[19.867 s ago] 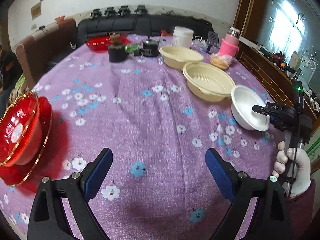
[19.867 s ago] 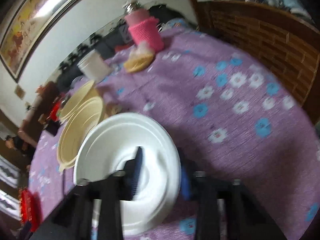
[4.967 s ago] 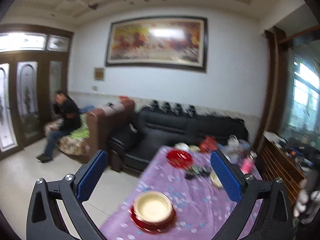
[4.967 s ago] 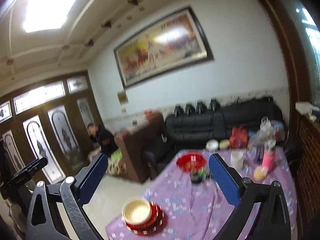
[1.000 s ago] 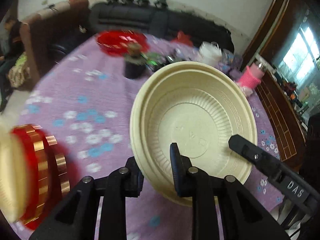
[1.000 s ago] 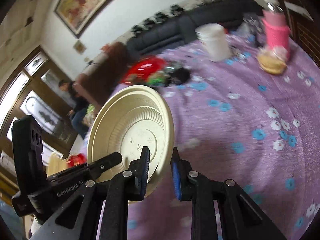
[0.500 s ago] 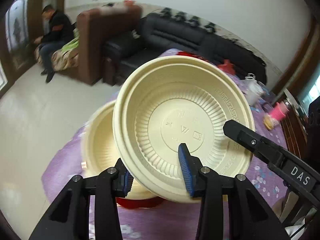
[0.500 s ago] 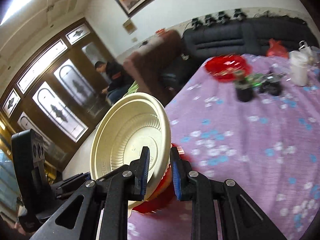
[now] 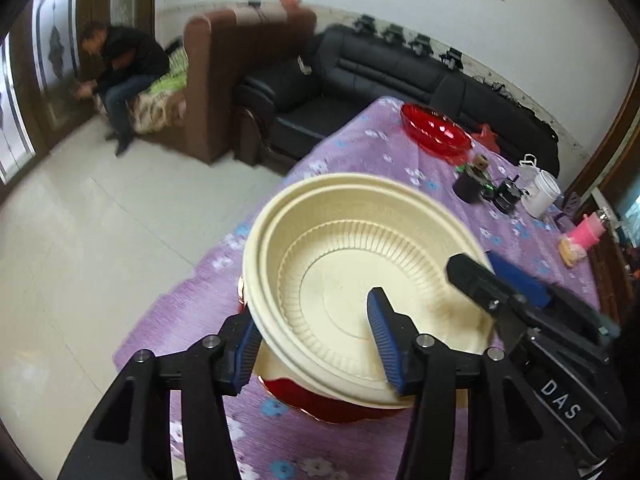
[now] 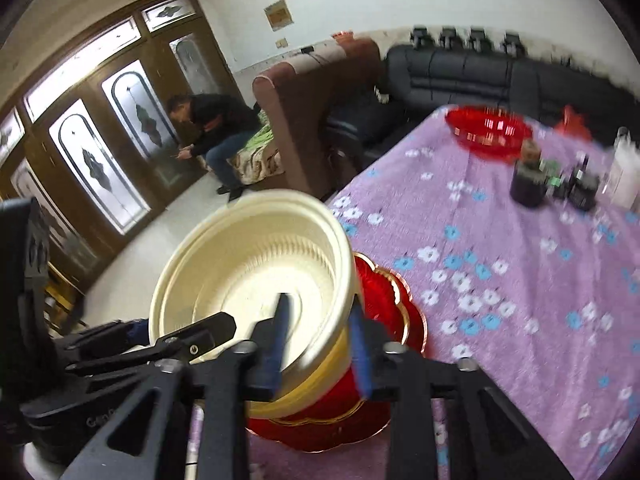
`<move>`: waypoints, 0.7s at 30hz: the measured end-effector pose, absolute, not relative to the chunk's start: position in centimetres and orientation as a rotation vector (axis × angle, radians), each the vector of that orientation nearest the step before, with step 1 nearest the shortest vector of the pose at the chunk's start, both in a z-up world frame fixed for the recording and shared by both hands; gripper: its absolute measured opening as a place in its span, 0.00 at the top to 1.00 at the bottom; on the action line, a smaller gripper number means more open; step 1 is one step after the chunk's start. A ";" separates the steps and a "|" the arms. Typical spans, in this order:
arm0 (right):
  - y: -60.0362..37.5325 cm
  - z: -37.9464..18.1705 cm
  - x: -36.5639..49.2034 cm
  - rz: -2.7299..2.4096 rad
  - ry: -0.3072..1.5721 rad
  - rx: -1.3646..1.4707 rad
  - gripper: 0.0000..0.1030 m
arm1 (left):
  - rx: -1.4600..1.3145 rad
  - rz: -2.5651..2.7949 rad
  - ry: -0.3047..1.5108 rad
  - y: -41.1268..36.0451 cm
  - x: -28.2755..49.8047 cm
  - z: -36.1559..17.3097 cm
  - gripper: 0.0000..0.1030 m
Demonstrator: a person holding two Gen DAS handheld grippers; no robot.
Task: Organize plates and bowls
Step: 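Lower the small beige bowl onto the stack and open the right tool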
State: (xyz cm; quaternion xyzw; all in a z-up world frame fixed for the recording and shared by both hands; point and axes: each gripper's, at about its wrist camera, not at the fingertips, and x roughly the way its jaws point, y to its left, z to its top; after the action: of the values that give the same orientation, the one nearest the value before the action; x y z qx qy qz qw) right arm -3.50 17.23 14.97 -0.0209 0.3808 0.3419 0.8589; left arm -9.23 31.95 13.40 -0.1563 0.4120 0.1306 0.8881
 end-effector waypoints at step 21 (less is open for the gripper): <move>7.4 14.3 -11.7 0.608 0.563 0.142 0.19 | -0.125 0.497 0.524 24.2 -18.8 13.7 0.00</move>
State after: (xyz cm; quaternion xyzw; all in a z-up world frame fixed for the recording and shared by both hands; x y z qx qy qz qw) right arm -11.71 7.40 14.34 0.0689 0.2733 0.2951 0.9129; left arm -18.78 24.22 13.67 -0.0610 0.2563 0.2430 0.9336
